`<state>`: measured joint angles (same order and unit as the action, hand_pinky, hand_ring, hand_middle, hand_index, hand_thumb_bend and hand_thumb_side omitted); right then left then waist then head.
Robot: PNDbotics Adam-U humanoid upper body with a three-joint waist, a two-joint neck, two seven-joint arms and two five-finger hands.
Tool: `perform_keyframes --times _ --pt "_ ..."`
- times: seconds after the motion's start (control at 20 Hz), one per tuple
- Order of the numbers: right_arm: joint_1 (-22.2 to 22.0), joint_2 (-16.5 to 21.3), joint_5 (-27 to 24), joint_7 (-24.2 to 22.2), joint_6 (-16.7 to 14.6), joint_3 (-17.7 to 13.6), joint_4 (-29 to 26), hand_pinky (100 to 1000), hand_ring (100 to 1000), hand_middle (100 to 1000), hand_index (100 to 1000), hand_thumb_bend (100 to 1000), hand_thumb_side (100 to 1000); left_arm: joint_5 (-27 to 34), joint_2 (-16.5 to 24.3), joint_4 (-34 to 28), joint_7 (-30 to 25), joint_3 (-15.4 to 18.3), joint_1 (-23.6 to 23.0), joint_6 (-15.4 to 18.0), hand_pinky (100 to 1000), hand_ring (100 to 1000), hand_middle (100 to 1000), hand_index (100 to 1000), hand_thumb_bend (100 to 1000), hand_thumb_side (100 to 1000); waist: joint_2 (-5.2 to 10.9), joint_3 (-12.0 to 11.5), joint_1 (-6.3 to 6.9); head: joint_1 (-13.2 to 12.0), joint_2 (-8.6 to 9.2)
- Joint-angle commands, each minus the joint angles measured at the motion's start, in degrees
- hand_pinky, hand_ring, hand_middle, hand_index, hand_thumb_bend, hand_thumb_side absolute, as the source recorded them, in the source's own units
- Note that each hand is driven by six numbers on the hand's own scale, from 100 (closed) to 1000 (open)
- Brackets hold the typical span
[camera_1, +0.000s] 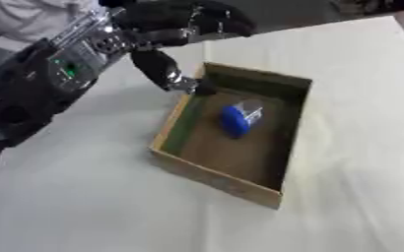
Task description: Pick up objects on the table and place them in the box.
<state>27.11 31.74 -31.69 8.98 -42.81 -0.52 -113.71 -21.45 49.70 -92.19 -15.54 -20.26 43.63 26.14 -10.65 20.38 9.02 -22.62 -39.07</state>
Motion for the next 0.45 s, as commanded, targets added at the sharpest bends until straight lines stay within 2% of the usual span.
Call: perform_keyframes --times 0.05,0.15,0.35,0.4,0.45 --pt "0.62 0.88 -0.16 0.03 0.03 -0.61 -0.88 217 372 330 442 100 988 0.05 1.08 -0.68 1.70 1.48 -0.49 -0.22 1000 1000 1000 1000 419 864 0.64 -0.50 -0.62 0.66 1.20" --pt "0.16 0.98 0.07 0.17 -0.09 -0.73 -0.88 217 373 330 442 100 988 0.38 1.18 -1.12 3.03 2.03 -1.94 -0.54 1000 1000 1000 1000 410 857 0.67 -1.06 -0.83 1.42 2.98" --pt "-1.97 0.98 1.41 -0.05 -0.69 -0.57 -0.88 208 373 329 442 100 989 1.24 0.70 -2.93 5.69 3.40 -5.87 -1.18 974 975 1000 989 372 860 0.82 -2.98 -1.98 3.51 9.14" --pt "-2.67 1.02 1.97 -0.18 -0.95 -0.46 -0.88 202 373 330 443 100 990 2.00 0.19 -3.96 6.76 3.94 -7.14 -1.50 899 916 991 962 346 840 0.89 -3.51 -2.30 4.07 10.30" --pt "-3.61 1.10 2.70 -0.40 -1.24 -0.32 -0.88 200 373 330 444 100 991 3.40 -0.76 -5.50 8.34 4.66 -8.87 -1.94 877 901 981 954 336 836 1.01 -4.19 -2.71 4.77 11.48"
